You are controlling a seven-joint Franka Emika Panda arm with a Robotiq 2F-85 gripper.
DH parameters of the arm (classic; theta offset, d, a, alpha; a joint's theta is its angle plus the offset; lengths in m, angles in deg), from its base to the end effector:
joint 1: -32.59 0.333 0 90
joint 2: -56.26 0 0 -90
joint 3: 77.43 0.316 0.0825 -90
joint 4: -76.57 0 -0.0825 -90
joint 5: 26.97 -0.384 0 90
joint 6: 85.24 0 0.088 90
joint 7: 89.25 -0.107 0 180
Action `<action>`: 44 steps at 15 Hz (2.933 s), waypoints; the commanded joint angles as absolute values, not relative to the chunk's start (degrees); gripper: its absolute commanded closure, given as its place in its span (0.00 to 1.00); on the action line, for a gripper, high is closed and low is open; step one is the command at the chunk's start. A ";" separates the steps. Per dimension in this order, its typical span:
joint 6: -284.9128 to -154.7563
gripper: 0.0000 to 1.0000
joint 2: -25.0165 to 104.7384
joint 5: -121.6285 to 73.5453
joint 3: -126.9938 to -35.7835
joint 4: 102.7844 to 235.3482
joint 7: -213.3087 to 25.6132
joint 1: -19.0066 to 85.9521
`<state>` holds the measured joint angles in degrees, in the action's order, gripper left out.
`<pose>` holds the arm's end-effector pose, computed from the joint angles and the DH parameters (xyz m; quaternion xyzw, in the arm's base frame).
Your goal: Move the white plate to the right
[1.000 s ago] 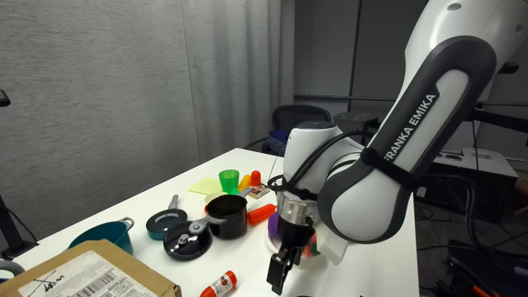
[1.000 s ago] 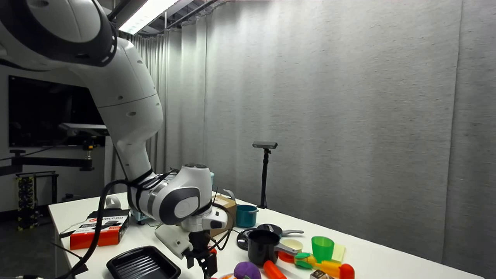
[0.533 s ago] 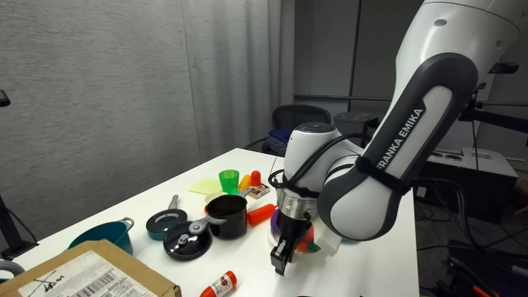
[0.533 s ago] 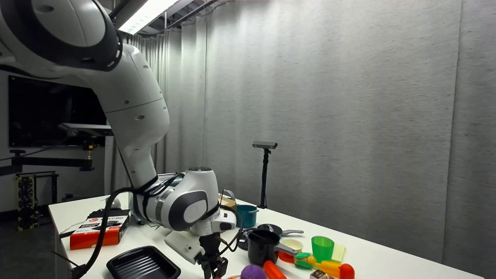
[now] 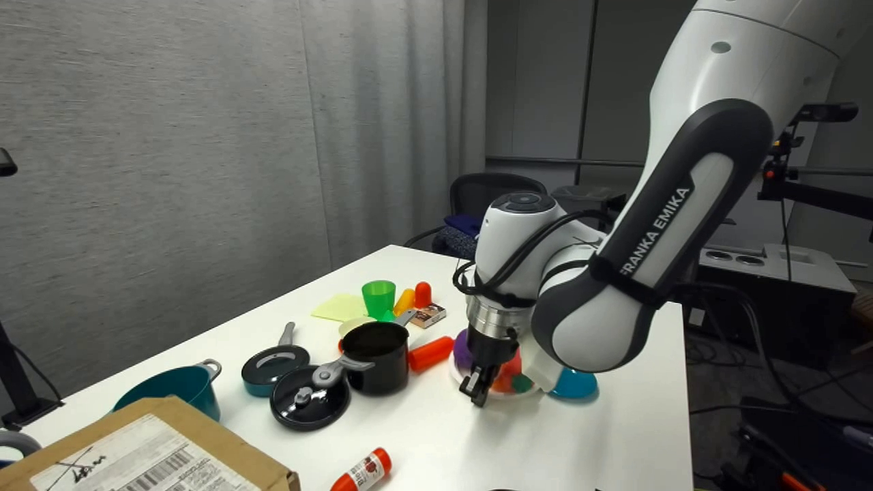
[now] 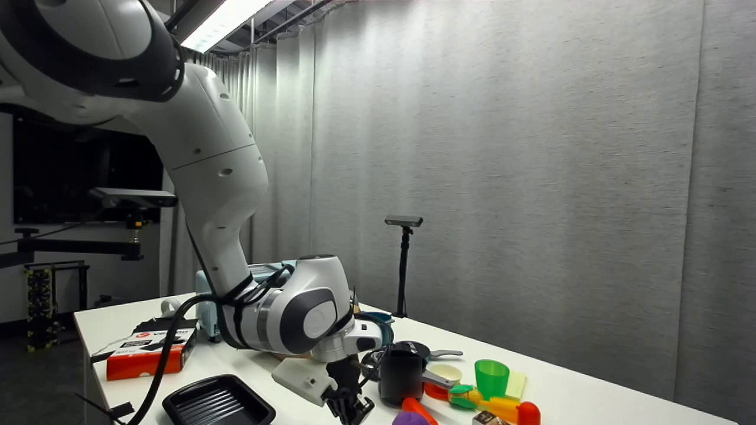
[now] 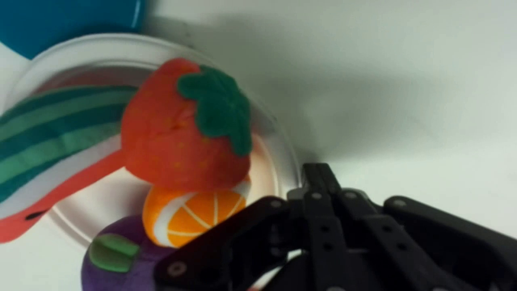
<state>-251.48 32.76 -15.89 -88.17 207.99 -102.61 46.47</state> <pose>0.5449 0.0393 0.1920 0.9927 0.0138 0.1072 0.0536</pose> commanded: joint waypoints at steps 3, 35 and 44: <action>-251.20 1.00 31.02 -9.36 -96.38 206.99 -108.74 50.18; -241.37 1.00 27.53 -19.67 -92.81 197.06 -113.78 38.64; -241.07 1.00 21.87 -19.28 -99.35 192.24 -121.16 39.67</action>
